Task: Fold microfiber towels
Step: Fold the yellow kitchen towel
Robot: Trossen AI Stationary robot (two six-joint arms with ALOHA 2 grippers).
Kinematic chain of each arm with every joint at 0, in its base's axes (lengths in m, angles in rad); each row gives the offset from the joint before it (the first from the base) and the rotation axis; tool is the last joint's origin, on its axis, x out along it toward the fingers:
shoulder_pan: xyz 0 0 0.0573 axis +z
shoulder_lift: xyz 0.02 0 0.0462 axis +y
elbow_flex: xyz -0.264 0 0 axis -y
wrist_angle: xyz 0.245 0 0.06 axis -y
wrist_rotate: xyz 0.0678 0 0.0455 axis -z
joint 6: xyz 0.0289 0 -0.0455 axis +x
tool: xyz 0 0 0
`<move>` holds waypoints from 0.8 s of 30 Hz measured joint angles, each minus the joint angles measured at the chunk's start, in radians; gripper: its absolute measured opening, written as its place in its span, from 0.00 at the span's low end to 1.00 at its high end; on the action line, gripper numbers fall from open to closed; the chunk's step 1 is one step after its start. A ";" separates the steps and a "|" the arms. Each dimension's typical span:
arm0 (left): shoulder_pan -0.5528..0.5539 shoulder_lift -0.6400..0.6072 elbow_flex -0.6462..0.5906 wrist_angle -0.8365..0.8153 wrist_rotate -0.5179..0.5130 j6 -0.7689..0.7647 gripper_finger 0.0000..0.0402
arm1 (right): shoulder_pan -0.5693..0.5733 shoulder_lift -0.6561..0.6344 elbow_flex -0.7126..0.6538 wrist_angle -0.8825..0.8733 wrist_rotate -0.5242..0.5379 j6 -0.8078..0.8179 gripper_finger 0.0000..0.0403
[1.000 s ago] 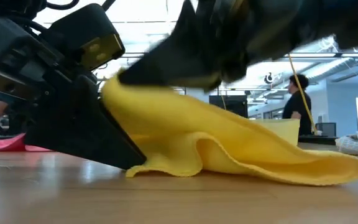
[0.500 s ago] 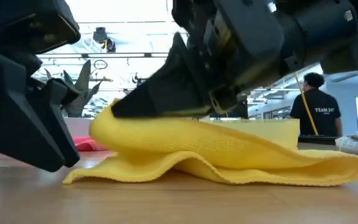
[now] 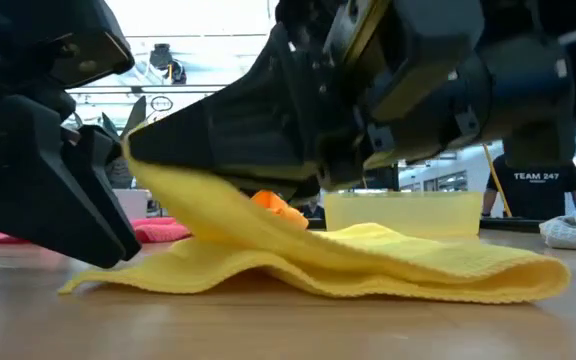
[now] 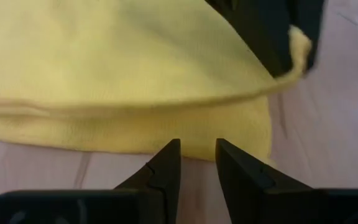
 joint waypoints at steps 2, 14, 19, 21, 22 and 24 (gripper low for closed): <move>0.000 0.000 0.000 0.000 0.000 0.000 0.26 | -0.004 0.016 0.011 0.004 -0.001 0.000 0.05; -0.054 -0.020 0.004 -0.166 0.020 -0.153 0.26 | -0.013 0.026 0.033 -0.034 -0.076 -0.024 0.35; -0.086 -0.056 -0.001 -0.259 -0.043 -0.199 0.26 | -0.022 -0.024 0.032 -0.037 -0.282 -0.073 0.41; -0.095 -0.066 -0.001 -0.250 -0.059 -0.188 0.26 | -0.023 -0.071 0.032 -0.106 -0.287 -0.090 0.42; -0.099 -0.074 -0.001 -0.250 -0.066 -0.182 0.26 | -0.023 -0.096 0.032 -0.157 -0.278 -0.096 0.42; -0.107 -0.082 0.000 -0.247 -0.076 -0.176 0.26 | -0.024 -0.145 0.032 -0.295 -0.218 -0.097 0.41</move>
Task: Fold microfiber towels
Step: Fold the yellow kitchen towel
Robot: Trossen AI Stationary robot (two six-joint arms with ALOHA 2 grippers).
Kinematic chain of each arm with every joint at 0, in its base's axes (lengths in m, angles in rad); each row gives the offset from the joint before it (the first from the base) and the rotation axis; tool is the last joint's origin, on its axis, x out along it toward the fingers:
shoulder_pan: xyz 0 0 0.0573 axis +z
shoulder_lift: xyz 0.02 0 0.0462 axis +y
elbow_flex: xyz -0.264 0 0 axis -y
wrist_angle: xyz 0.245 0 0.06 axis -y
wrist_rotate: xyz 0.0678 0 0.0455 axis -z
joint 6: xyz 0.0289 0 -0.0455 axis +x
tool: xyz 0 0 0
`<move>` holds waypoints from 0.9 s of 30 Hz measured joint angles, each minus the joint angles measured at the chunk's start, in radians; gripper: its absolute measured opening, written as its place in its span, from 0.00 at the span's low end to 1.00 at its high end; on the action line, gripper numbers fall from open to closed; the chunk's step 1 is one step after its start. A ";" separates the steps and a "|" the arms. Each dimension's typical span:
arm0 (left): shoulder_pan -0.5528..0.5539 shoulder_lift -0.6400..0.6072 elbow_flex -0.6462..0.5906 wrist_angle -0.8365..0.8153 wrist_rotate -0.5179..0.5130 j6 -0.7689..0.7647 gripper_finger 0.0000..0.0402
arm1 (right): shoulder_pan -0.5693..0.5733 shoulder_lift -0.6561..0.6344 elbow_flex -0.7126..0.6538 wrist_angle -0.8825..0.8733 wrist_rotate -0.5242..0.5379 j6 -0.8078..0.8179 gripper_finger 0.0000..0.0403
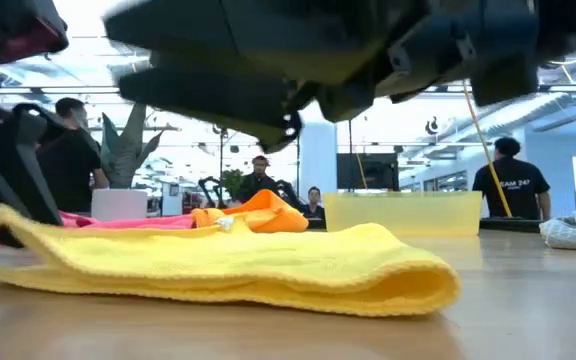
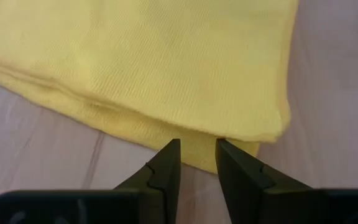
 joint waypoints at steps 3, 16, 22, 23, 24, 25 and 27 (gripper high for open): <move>-0.002 0.000 0.000 -0.003 -0.015 0.002 0.26 | 0.000 -0.059 -0.001 -0.219 0.161 0.034 0.39; 0.086 0.015 -0.075 0.241 0.035 0.057 0.26 | -0.003 -0.118 0.000 -0.783 0.295 0.244 0.21; 0.086 0.081 -0.076 0.550 0.069 0.285 0.26 | 0.051 -0.254 -0.005 -1.106 0.377 0.327 0.16; 0.086 0.092 -0.076 0.590 0.071 0.317 0.26 | 0.062 -0.281 -0.005 -1.116 0.428 0.344 0.16; 0.089 0.099 -0.076 0.615 0.074 0.340 0.26 | 0.074 -0.306 -0.010 -1.107 0.480 0.361 0.16; 0.091 0.102 -0.076 0.622 0.075 0.353 0.26 | 0.086 -0.328 -0.022 -1.075 0.526 0.368 0.15; 0.097 0.103 -0.076 0.622 0.069 0.357 0.26 | 0.104 -0.350 -0.062 -0.953 0.562 0.350 0.15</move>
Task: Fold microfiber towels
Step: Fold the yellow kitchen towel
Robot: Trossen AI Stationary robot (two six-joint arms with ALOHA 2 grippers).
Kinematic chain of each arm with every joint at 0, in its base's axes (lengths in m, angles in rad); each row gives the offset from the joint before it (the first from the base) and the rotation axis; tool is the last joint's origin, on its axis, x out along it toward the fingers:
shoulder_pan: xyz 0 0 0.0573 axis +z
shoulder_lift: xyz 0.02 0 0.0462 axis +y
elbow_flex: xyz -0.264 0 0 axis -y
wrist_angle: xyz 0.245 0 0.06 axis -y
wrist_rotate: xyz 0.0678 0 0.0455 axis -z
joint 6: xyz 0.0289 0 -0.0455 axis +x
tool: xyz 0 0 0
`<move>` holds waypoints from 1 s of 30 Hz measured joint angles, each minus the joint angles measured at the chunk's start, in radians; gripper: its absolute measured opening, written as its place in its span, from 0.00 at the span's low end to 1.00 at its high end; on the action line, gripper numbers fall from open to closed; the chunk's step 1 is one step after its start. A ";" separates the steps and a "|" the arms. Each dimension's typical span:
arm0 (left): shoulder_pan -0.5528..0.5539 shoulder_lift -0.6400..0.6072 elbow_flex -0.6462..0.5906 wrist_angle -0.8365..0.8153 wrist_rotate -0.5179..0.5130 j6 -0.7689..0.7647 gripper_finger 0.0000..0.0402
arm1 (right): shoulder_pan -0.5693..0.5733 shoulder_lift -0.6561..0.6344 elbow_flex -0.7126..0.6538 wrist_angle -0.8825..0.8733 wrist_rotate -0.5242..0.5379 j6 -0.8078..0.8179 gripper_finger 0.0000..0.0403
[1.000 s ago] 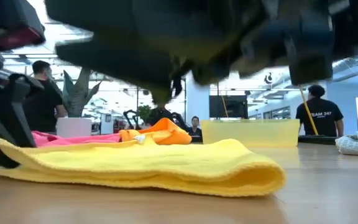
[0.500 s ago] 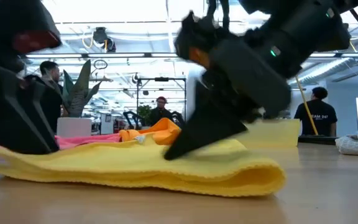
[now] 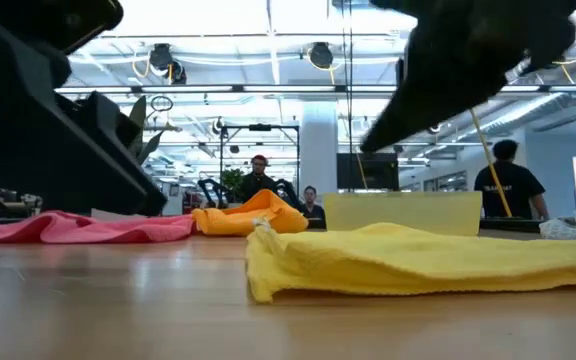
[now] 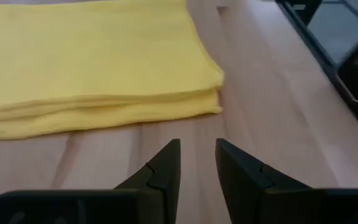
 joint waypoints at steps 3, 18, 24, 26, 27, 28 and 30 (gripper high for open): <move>0.015 0.000 0.000 -0.007 -0.009 0.010 0.26 | 0.014 -0.005 -0.087 0.226 -0.045 -0.086 0.15; 0.058 0.138 0.281 -0.125 0.142 0.723 0.26 | 0.029 -0.234 -0.422 0.559 -0.115 -0.064 0.15; 0.106 0.183 0.397 -0.285 0.195 0.817 0.26 | 0.063 -0.289 -0.564 0.819 -0.077 -0.094 0.15; 0.127 0.187 0.427 -0.342 0.243 0.808 0.26 | 0.074 -0.288 -0.611 0.900 -0.075 -0.096 0.15; 0.133 0.186 0.434 -0.362 0.255 0.804 0.26 | 0.075 -0.284 -0.628 0.933 -0.075 -0.096 0.15; 0.137 0.186 0.436 -0.369 0.265 0.798 0.26 | 0.076 -0.281 -0.640 0.960 -0.080 -0.095 0.15; 0.147 0.186 0.433 -0.385 0.283 0.790 0.26 | 0.074 -0.282 -0.665 0.996 -0.075 -0.090 0.15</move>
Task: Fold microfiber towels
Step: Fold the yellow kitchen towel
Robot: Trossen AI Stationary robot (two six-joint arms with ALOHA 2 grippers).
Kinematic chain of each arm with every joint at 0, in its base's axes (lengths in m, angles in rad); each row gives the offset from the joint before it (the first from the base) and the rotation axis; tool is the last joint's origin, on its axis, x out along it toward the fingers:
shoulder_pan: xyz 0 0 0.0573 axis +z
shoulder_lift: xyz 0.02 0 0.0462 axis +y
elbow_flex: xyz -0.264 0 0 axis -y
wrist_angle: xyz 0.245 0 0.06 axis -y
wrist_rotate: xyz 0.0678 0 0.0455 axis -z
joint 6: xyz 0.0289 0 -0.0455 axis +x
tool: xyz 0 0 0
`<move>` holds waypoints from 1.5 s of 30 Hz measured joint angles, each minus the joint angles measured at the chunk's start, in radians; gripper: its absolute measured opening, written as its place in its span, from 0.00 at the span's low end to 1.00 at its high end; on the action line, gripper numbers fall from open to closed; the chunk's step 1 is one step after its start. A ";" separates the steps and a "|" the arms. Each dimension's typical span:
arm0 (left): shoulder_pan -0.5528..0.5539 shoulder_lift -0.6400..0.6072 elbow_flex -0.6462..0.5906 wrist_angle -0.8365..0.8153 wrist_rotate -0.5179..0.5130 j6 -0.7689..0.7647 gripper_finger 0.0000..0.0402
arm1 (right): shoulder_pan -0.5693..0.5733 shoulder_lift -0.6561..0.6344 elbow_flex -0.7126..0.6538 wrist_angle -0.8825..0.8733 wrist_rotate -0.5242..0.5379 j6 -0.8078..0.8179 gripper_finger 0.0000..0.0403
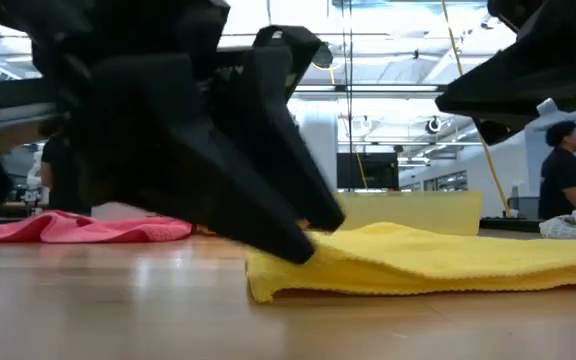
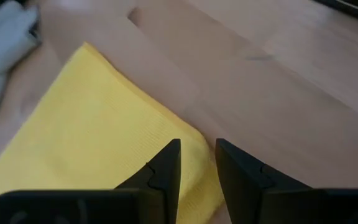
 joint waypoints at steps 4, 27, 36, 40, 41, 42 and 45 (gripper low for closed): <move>0.007 0.000 -0.003 -0.030 0.005 -0.007 0.26 | 0.000 0.000 -0.017 0.037 0.000 0.000 0.15; 0.000 -0.078 -0.004 -0.049 -0.220 0.004 0.01 | 0.000 0.000 -0.017 0.049 -0.004 -0.006 0.15; -0.058 -0.192 -0.004 -0.256 -0.338 -0.014 0.02 | 0.000 0.001 -0.016 -0.005 -0.004 0.020 0.15; -0.078 -0.193 -0.004 -0.377 -0.348 -0.092 0.01 | 0.000 0.001 -0.016 -0.013 -0.004 0.024 0.15; -0.082 -0.193 -0.004 -0.404 -0.344 -0.123 0.01 | 0.000 0.001 -0.016 -0.013 -0.004 0.024 0.15; -0.084 -0.190 -0.004 -0.427 -0.341 -0.160 0.01 | 0.000 0.001 -0.016 -0.014 -0.004 0.024 0.15; -0.092 -0.183 -0.015 -0.479 -0.330 -0.255 0.03 | 0.000 0.002 -0.016 -0.014 -0.004 0.026 0.15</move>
